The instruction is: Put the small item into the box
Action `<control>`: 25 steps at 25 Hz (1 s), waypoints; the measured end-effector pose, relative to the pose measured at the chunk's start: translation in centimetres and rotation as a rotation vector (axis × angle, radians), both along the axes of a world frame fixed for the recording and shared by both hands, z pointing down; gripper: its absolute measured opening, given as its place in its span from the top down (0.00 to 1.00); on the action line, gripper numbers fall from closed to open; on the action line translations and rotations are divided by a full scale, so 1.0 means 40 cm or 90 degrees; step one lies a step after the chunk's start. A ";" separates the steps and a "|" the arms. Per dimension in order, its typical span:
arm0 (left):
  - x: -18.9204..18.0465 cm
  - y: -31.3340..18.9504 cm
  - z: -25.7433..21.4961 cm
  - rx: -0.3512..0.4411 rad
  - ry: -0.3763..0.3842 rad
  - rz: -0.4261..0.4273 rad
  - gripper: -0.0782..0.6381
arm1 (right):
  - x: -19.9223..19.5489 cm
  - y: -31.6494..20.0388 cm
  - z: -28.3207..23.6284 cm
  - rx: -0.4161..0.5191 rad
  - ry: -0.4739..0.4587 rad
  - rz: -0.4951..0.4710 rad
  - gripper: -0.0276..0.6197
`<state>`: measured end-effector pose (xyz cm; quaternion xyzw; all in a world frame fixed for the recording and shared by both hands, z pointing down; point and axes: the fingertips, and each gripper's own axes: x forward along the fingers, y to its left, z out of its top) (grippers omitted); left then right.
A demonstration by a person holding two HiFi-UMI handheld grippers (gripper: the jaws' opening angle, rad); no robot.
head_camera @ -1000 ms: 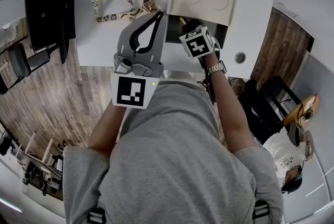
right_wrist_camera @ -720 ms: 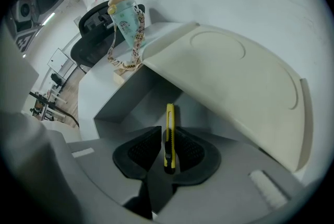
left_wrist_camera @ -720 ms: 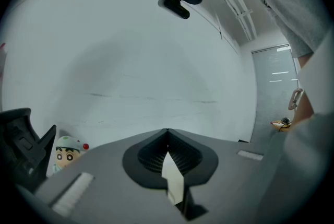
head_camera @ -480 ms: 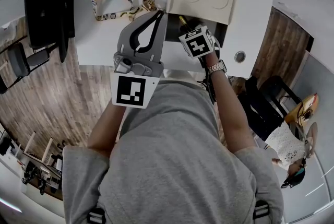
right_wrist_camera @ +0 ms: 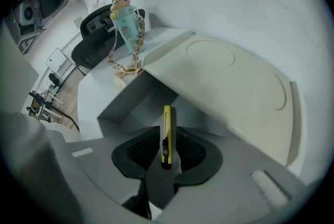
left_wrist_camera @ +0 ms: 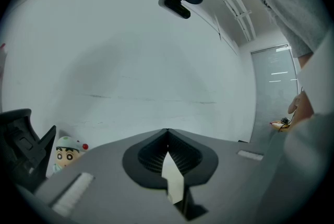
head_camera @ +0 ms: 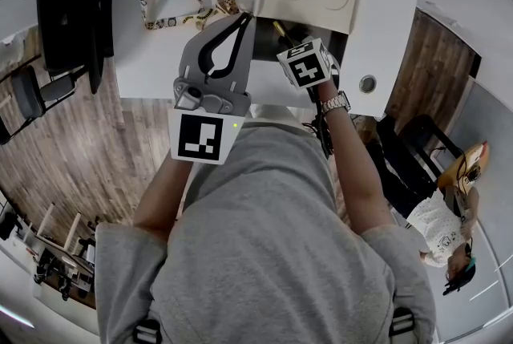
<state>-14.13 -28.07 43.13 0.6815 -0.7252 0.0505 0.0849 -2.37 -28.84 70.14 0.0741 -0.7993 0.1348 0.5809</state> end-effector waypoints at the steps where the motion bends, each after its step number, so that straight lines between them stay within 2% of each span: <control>1: 0.002 0.002 -0.001 0.000 0.001 0.000 0.89 | -0.001 -0.001 -0.004 0.003 -0.005 0.002 0.79; 10: 0.029 0.025 -0.020 0.005 -0.004 0.005 0.89 | -0.003 -0.015 -0.077 0.048 -0.054 0.011 0.93; 19: 0.083 0.058 -0.046 0.015 0.002 0.006 0.89 | 0.021 -0.014 -0.175 0.060 -0.122 0.070 0.93; 25: 0.143 0.086 -0.072 0.024 0.010 0.011 0.89 | 0.052 -0.003 -0.251 0.085 -0.171 0.088 0.93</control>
